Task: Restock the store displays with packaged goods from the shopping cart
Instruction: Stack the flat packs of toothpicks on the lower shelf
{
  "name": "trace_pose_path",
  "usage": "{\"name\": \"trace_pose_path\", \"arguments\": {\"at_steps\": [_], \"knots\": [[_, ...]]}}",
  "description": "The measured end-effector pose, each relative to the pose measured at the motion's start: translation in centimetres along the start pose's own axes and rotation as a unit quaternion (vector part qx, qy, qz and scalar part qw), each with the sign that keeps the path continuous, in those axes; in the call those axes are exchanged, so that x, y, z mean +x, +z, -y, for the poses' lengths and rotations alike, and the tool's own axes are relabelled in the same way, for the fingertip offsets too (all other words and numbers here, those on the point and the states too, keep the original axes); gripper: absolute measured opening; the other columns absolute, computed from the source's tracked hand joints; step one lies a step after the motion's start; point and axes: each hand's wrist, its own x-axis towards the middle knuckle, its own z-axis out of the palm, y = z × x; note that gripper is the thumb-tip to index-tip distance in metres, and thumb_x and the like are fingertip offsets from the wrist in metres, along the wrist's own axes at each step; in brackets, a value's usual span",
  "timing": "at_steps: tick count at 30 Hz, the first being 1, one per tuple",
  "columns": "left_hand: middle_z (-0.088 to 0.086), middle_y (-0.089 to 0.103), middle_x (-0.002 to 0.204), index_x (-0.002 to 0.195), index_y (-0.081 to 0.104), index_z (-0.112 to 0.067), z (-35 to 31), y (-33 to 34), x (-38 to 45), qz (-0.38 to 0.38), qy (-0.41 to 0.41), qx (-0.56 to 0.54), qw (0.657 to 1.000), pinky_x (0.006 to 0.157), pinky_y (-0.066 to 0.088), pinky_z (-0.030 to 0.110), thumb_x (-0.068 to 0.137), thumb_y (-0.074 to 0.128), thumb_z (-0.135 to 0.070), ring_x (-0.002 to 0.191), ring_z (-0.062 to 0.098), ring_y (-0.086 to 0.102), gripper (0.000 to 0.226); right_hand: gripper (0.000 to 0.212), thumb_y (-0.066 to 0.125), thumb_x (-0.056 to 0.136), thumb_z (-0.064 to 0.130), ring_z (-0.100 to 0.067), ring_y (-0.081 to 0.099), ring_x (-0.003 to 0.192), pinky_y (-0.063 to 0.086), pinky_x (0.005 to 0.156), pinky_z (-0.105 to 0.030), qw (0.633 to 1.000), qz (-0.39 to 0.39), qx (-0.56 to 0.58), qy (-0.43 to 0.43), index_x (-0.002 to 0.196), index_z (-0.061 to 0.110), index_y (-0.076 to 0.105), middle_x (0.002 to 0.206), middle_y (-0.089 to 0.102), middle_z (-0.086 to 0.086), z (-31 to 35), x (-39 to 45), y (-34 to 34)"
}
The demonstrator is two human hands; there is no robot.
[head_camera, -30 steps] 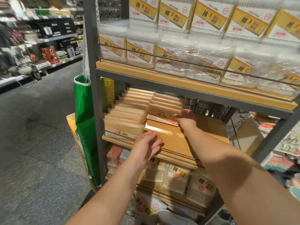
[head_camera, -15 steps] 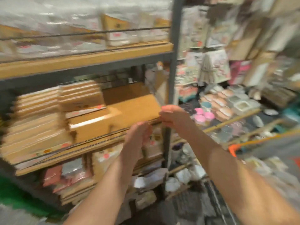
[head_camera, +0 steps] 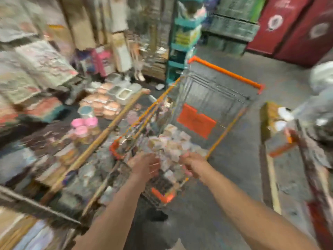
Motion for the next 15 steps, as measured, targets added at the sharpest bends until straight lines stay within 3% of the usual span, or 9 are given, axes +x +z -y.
{"name": "trace_pose_path", "arguments": {"at_steps": [2, 4, 8, 10, 12, 15], "knots": [[0.004, 0.065, 0.076, 0.092, 0.055, -0.019, 1.1, 1.4, 1.9, -0.013, -0.030, 0.024, 0.999, 0.057, 0.042, 0.023, 0.101, 0.047, -0.019, 0.061, 0.015, 0.060, 0.012, 0.027, 0.052, 0.094, -0.008, -0.003, 0.043, 0.028, 0.022, 0.026, -0.015, 0.999, -0.012, 0.026, 0.035, 0.074, 0.010, 0.050, 0.045, 0.049, -0.001, -1.8, 1.3, -3.0], [0.004, 0.066, 0.086, 0.101, 0.058, -0.017, 1.9, 1.6, 4.5, -0.039, -0.056, 0.057, 0.996, 0.067, 0.043, 0.029, 0.100, 0.049, -0.021, 0.072, 0.017, 0.061, 0.010, 0.022, 0.055, 0.093, -0.004, -0.002, 0.048, 0.034, 0.023, 0.029, -0.015, 0.997, -0.011, 0.047, 0.060, 0.079, 0.012, 0.052, 0.048, 0.050, 0.000, -3.1, 3.1, -4.6], [0.005, 0.070, 0.104, 0.123, 0.057, -0.015, 1.4, 0.6, 9.6, -0.039, -0.089, 0.099, 0.990, 0.075, 0.047, 0.033, 0.099, 0.054, -0.030, 0.091, 0.021, 0.066, 0.028, 0.010, 0.063, 0.091, 0.004, -0.007, 0.053, 0.047, 0.035, 0.040, -0.016, 0.991, -0.020, 0.082, 0.103, 0.097, 0.010, 0.058, 0.069, 0.059, -0.004, -3.8, 7.5, -4.7], [0.008, 0.067, 0.117, 0.123, 0.056, -0.013, 0.5, -0.1, 12.8, -0.051, -0.105, 0.116, 0.986, 0.085, 0.049, 0.037, 0.101, 0.052, -0.026, 0.106, 0.025, 0.065, 0.026, 0.010, 0.065, 0.093, 0.012, -0.011, 0.060, 0.063, 0.045, 0.052, -0.021, 0.989, -0.010, 0.084, 0.119, 0.102, 0.011, 0.061, 0.082, 0.065, -0.004, -3.7, 10.2, -4.0], [0.008, 0.066, 0.116, 0.120, 0.058, -0.009, -0.5, -0.7, 16.1, -0.063, -0.123, 0.125, 0.983, 0.099, 0.047, 0.041, 0.102, 0.050, -0.024, 0.109, 0.025, 0.063, 0.025, 0.011, 0.066, 0.093, 0.016, -0.014, 0.062, 0.074, 0.047, 0.059, -0.024, 0.989, 0.008, 0.067, 0.134, 0.103, 0.013, 0.062, 0.091, 0.067, -0.005, -3.3, 13.0, -3.1], [0.006, 0.065, 0.117, 0.116, 0.059, -0.010, -1.4, -1.3, 20.5, -0.056, -0.140, 0.171, 0.974, 0.106, 0.041, 0.042, 0.101, 0.047, -0.025, 0.107, 0.021, 0.060, 0.023, 0.005, 0.064, 0.093, 0.011, -0.015, 0.060, 0.075, 0.047, 0.064, -0.027, 0.981, 0.011, 0.045, 0.186, 0.096, 0.014, 0.064, 0.090, 0.065, -0.007, -3.0, 17.3, -1.2]]}}
